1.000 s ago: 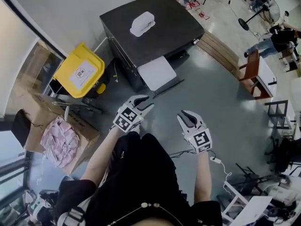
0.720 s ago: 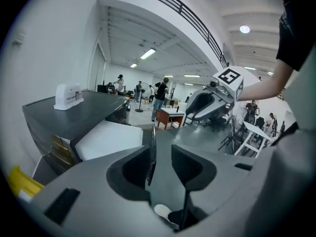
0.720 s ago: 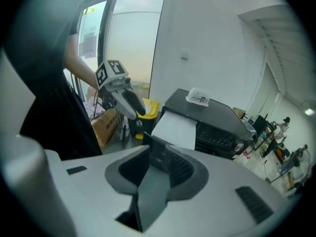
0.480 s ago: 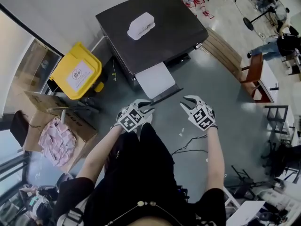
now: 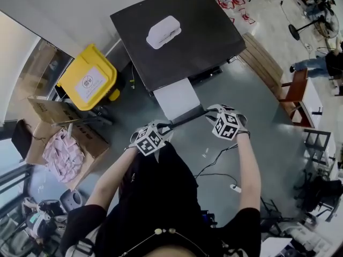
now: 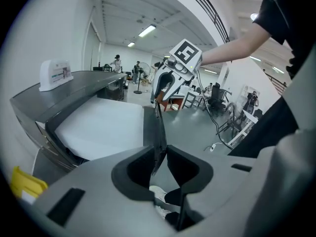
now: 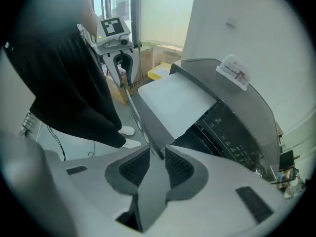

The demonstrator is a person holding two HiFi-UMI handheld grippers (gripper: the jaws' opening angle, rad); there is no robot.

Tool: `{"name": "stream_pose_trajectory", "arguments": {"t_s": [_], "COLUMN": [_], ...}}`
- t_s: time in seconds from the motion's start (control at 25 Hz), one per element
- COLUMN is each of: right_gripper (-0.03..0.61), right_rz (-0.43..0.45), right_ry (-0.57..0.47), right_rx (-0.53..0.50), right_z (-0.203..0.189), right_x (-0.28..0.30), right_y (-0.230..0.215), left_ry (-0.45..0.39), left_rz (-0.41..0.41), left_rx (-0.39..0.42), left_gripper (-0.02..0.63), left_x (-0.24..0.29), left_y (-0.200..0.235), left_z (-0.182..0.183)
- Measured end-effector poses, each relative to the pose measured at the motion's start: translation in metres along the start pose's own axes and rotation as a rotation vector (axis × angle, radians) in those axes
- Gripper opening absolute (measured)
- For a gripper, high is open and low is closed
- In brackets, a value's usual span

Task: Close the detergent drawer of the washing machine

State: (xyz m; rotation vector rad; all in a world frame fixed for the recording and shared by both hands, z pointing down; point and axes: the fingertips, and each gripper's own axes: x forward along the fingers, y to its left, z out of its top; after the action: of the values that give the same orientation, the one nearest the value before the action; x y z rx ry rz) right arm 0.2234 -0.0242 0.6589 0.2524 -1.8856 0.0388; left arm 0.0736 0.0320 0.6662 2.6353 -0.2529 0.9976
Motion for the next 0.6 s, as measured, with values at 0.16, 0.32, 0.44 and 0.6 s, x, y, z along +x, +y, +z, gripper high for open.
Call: {"name": "stream_pose_trajectory", "arguments": {"t_s": [0.16,0.32,0.44,0.6], "right_gripper": [0.082,0.078,0.077,0.067], "right_rz": [0.060,0.095,0.106,0.110], "right_ry": [0.011,0.021,0.029,0.036], "right_rx": [-0.034,-0.085,-0.119,-0.166], "right_z": [-0.003,-0.004,-0.005,-0.004], "right_x": [0.008,0.013,0.016,0.018], "right_y": [-0.001,-0.001,0.001,0.003], "left_ry": [0.026,0.009,0.029,0.092], "left_rz": [-0.006,-0.020,-0.022,0.024], "left_rx": [-0.020,-0.033,-0.028,0.030], "left_gripper": [0.083,0.081,0.081,0.049], "left_x": [0.006,0.008,0.013,0.023], "left_y": [0.001,0.002,0.000,-0.004], "left_z": [-0.002,0.002,0.001,-0.004]}}
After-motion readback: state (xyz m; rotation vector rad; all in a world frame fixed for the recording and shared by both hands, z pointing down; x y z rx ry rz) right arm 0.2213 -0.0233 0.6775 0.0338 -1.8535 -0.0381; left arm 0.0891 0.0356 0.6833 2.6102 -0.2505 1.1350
